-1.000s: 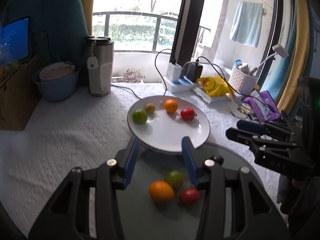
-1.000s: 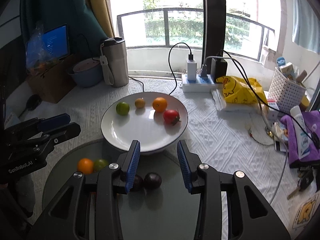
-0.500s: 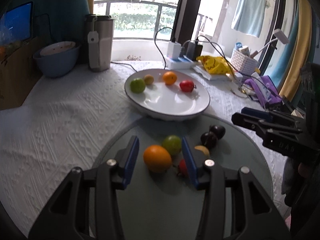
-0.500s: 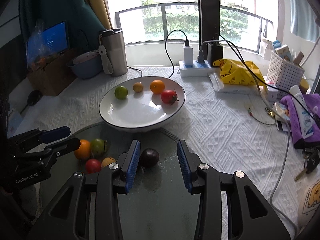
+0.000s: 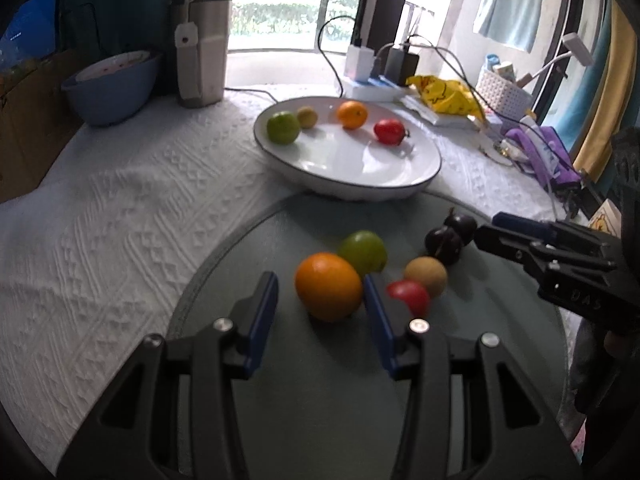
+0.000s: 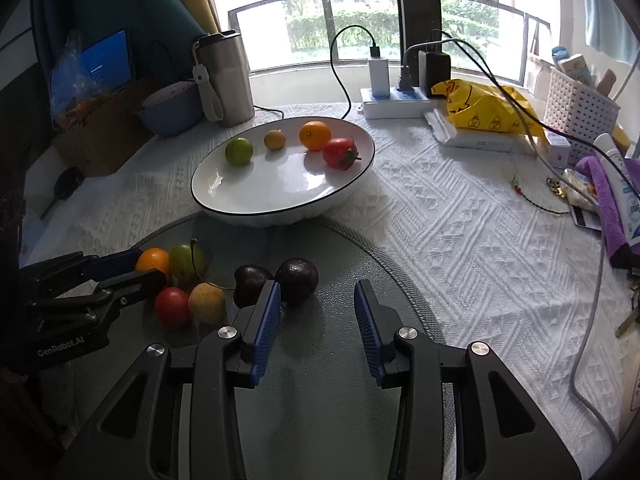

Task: Organize fruits
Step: 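Grasp a large orange with the left gripper while the right grasps a dark plum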

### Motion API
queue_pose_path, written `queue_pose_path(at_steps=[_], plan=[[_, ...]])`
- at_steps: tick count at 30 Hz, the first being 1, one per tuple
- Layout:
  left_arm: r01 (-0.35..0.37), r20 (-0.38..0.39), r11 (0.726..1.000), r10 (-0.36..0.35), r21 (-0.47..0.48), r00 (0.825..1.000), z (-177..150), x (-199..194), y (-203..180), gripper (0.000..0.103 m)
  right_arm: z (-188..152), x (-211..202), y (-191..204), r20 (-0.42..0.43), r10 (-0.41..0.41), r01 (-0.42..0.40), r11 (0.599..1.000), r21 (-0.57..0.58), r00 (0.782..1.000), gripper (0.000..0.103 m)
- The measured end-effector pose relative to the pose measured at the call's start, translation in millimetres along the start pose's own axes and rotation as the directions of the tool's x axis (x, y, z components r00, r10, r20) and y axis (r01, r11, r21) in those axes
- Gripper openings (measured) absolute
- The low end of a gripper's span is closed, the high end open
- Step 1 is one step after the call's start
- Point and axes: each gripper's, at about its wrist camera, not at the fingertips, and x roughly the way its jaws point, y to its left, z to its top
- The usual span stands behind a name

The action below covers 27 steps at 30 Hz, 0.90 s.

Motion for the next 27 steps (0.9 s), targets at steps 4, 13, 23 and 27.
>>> queue_pose_path(at_steps=[4,13,23,27], plan=[[-0.001,-0.007,1.0,0.001,-0.009,1.0,-0.9,2.3,3.0,0.046,1.1,4.0,0.3,-0.008,0.013,-0.013,1.0,0.002,1.0,0.041],[0.021,-0.01,1.0,-0.021,0.013,1.0,-1.1,4.2,0.5,0.037,8.7,13.4,-1.1,-0.013,0.064,-0.064,0.998,0.018,0.998,0.041],[0.031,0.0,1.0,-0.031,0.003,1.0,0.2,1.6,4.4,0.036,13.6,20.4,-1.4,-0.014,0.147,-0.146,0.989,0.037,0.989,0.041],[0.027,0.009,1.0,-0.027,0.001,1.0,0.5,-0.4,6.3,0.036,13.4,20.5,0.5,-0.015,0.169,-0.168,0.985,0.035,0.986,0.03]])
